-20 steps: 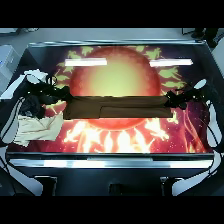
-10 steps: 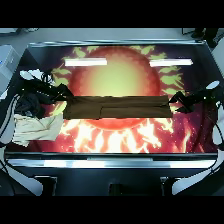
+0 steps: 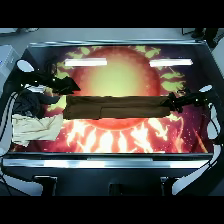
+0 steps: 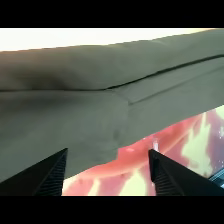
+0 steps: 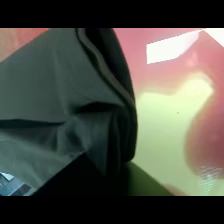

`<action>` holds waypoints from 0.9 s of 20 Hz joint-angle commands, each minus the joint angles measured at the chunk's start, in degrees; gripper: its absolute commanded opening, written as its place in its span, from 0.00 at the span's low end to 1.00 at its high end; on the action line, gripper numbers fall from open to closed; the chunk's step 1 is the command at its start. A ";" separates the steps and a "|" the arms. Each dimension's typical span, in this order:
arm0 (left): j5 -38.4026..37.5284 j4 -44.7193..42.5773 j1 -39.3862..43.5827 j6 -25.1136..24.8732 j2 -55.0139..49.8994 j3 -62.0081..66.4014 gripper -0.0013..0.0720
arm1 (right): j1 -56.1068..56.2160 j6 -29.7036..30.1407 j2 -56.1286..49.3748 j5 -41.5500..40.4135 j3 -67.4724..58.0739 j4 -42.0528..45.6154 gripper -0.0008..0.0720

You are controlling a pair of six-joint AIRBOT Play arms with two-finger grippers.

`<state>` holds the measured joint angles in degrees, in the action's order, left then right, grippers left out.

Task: Fold the clothes and pants, and hang the long-sleeved shirts on hangers.

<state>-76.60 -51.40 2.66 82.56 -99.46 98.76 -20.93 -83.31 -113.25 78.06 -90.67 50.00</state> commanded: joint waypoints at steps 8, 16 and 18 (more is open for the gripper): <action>17.81 0.92 22.08 6.38 -11.89 -0.07 0.05 | 2.99 2.27 18.25 9.05 -0.24 -11.74 0.07; 29.24 21.29 30.32 13.53 -21.07 -0.02 0.04 | 10.54 0.42 32.72 6.08 -0.26 -12.55 0.07; 35.30 28.70 33.83 13.55 -22.34 -0.02 0.04 | 10.91 0.39 34.49 5.79 -0.28 -16.17 0.07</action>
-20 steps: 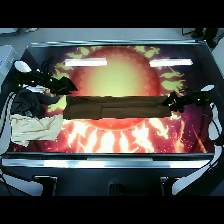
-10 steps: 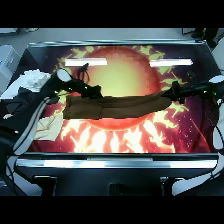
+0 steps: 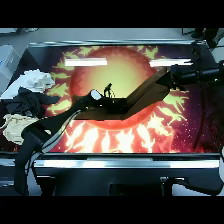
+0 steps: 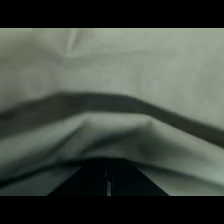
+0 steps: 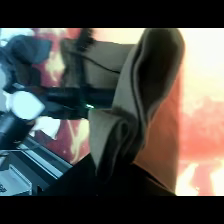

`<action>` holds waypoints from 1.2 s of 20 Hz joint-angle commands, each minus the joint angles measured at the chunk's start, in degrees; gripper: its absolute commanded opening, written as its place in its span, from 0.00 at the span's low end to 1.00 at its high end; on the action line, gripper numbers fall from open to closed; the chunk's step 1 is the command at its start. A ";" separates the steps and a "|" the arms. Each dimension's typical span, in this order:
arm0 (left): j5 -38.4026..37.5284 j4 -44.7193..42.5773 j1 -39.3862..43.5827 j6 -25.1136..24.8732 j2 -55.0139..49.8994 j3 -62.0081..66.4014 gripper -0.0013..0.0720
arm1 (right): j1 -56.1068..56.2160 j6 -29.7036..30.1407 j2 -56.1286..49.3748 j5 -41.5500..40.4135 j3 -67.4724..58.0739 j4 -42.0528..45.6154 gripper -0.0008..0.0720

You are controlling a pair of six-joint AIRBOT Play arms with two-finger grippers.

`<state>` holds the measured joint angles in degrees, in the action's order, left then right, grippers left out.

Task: Fold the clothes and pants, and hang the long-sleeved shirts on hangers.

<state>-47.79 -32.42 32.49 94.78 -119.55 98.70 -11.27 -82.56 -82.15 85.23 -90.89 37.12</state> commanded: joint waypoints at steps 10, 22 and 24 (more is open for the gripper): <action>15.06 33.16 13.38 -7.72 -11.69 10.86 0.04 | 1.25 -2.27 1.77 -1.33 0.00 -2.67 0.08; -23.34 -15.15 -24.00 -16.00 15.56 10.86 0.04 | 23.91 -0.33 -14.21 -15.96 0.09 -4.44 0.08; -27.85 -15.85 -27.02 -16.41 19.89 10.84 0.04 | 28.70 -0.52 -18.47 -20.44 0.09 -4.57 0.08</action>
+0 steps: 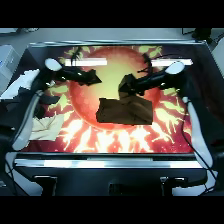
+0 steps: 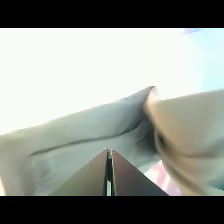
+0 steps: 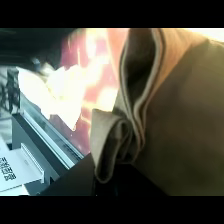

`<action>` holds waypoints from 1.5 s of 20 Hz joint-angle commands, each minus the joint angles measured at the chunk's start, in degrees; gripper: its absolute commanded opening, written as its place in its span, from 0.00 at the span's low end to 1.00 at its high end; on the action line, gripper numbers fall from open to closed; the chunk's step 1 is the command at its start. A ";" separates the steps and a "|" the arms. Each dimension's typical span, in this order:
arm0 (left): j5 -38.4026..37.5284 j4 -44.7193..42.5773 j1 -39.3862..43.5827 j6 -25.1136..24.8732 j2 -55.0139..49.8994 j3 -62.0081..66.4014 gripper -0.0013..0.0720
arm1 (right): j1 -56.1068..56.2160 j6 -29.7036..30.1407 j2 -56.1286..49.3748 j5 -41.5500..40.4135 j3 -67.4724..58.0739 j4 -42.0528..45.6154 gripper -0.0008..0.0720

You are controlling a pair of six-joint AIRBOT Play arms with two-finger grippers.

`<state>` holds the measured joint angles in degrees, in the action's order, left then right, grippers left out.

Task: Fold the clothes and pants, and hang the long-sleeved shirts on hangers.

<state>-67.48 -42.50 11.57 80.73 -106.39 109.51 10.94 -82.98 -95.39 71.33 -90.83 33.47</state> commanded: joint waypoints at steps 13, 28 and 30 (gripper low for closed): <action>-14.43 -5.77 -4.96 -3.82 16.52 0.02 0.04 | -10.86 -6.12 -4.35 -0.50 -0.94 10.45 0.94; -14.40 -5.73 -4.94 -0.59 16.52 0.00 0.04 | -20.50 14.82 -10.56 2.21 18.34 0.50 0.42; -14.40 -5.73 -4.94 -0.57 16.52 0.00 0.04 | -20.59 17.81 -10.54 4.07 17.25 -3.15 0.08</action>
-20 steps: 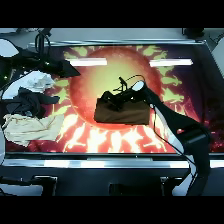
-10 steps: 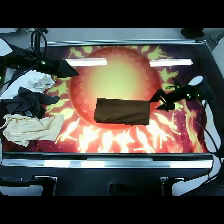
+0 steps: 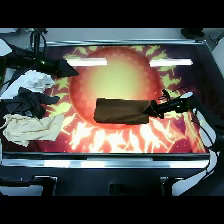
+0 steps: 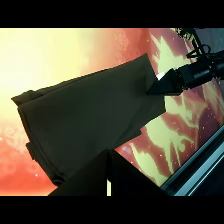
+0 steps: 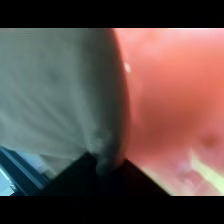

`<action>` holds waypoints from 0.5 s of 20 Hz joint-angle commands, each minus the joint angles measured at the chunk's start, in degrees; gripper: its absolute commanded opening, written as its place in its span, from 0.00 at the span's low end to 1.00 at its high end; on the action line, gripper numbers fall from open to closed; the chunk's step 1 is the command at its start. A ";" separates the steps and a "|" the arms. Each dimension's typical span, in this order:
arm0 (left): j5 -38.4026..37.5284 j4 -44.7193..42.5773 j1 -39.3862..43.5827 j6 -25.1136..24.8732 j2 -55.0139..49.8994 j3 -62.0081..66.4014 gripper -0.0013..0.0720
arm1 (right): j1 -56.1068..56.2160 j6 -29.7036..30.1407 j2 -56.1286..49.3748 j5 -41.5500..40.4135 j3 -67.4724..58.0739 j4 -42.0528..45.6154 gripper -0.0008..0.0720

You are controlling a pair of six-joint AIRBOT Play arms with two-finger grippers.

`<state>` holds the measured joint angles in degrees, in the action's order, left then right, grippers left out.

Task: Fold the clothes and pants, and hang the long-sleeved shirts on hangers.

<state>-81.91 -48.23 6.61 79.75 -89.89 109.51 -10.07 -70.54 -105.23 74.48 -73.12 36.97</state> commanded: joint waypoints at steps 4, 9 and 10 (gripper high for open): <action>0.02 0.00 0.02 0.42 0.02 0.00 0.04 | -5.11 5.53 -0.24 7.80 -11.89 -7.65 0.07; 0.02 0.00 0.02 1.31 0.00 0.00 0.04 | -21.42 -3.17 -0.24 7.91 -28.20 -6.14 0.07; 0.02 0.00 0.02 1.31 0.00 0.00 0.04 | -24.96 -4.98 -0.24 7.96 -30.25 -5.68 0.07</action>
<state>-81.91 -48.23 6.61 80.84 -89.89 109.51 -26.37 -70.63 -105.51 81.69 -95.98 30.55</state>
